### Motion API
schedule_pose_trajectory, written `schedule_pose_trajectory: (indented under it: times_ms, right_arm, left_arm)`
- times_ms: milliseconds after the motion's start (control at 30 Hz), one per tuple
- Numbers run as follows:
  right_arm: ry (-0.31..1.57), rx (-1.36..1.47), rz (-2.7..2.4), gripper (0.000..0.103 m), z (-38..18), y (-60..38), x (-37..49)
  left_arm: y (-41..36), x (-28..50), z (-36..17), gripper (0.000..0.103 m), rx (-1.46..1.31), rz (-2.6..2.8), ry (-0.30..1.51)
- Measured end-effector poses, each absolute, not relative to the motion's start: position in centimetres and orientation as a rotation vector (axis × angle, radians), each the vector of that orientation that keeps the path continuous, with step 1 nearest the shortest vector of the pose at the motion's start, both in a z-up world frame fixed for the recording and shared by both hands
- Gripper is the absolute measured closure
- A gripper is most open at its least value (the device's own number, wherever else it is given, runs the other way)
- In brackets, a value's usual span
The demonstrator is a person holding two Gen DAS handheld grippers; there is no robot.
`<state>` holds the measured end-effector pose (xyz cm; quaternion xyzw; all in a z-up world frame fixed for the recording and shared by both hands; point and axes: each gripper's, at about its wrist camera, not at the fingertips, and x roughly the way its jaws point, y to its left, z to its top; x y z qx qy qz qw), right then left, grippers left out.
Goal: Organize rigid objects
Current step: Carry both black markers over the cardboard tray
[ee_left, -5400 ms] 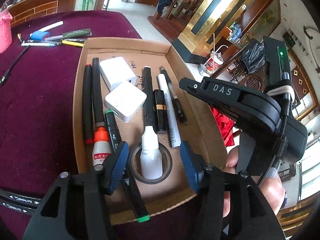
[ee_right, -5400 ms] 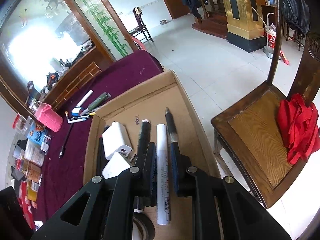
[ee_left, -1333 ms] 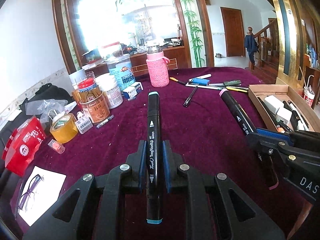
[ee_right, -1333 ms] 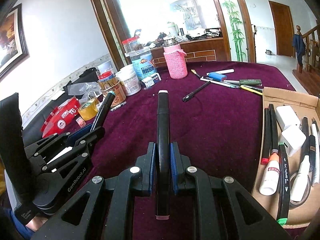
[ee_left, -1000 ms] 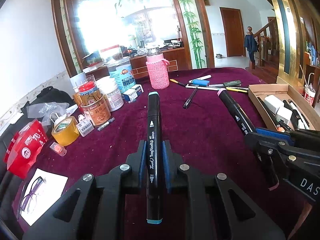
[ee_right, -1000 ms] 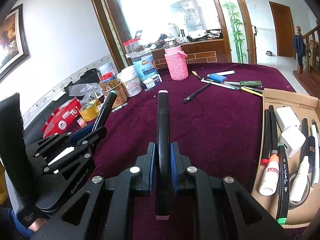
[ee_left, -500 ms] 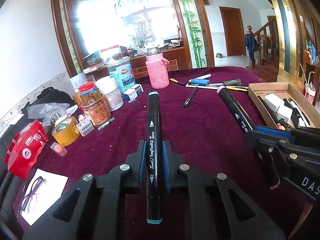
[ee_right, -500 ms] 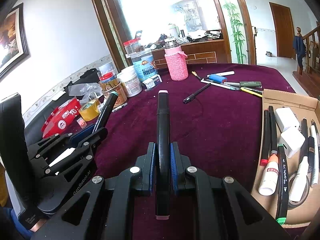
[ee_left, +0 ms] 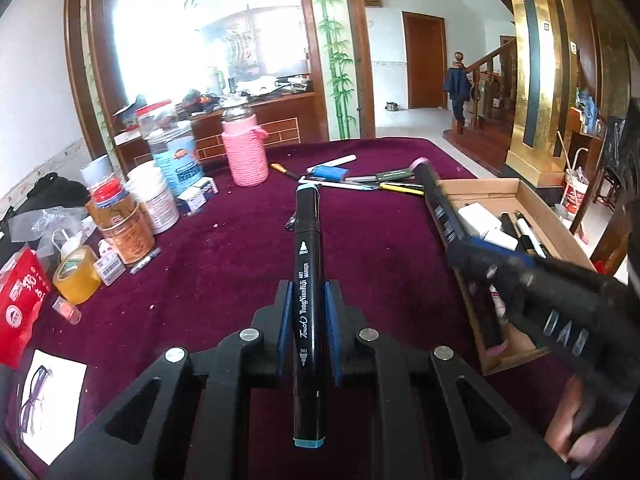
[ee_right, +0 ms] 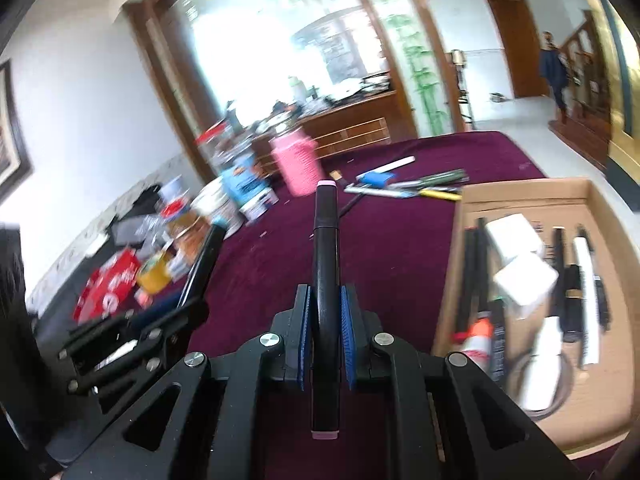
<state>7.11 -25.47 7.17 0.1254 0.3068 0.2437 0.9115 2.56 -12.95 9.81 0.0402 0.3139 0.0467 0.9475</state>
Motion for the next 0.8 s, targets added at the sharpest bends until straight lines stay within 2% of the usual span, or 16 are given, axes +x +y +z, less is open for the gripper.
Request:
schedule_pose_trajectory:
  times_ms: [400,633,800]
  right_arm:
    - [0.621,0.347,0.3,0.09,10.2,-34.0,9.2]
    - [0.68,0.429,0.2,0.09,6.7,-39.1,11.4]
    - [0.72,0.434,0.15,0.09,6.2,-41.0,11.6]
  left_arm:
    - [-16.1,6.3,11.3,0.09,-0.002,-0.068,0.737]
    - [-20.7,8.7,10.4,0.09,-0.039,-0.178,0.807]
    - [-24.2,10.9,8.4,0.09,-0.048,-0.253,0.866]
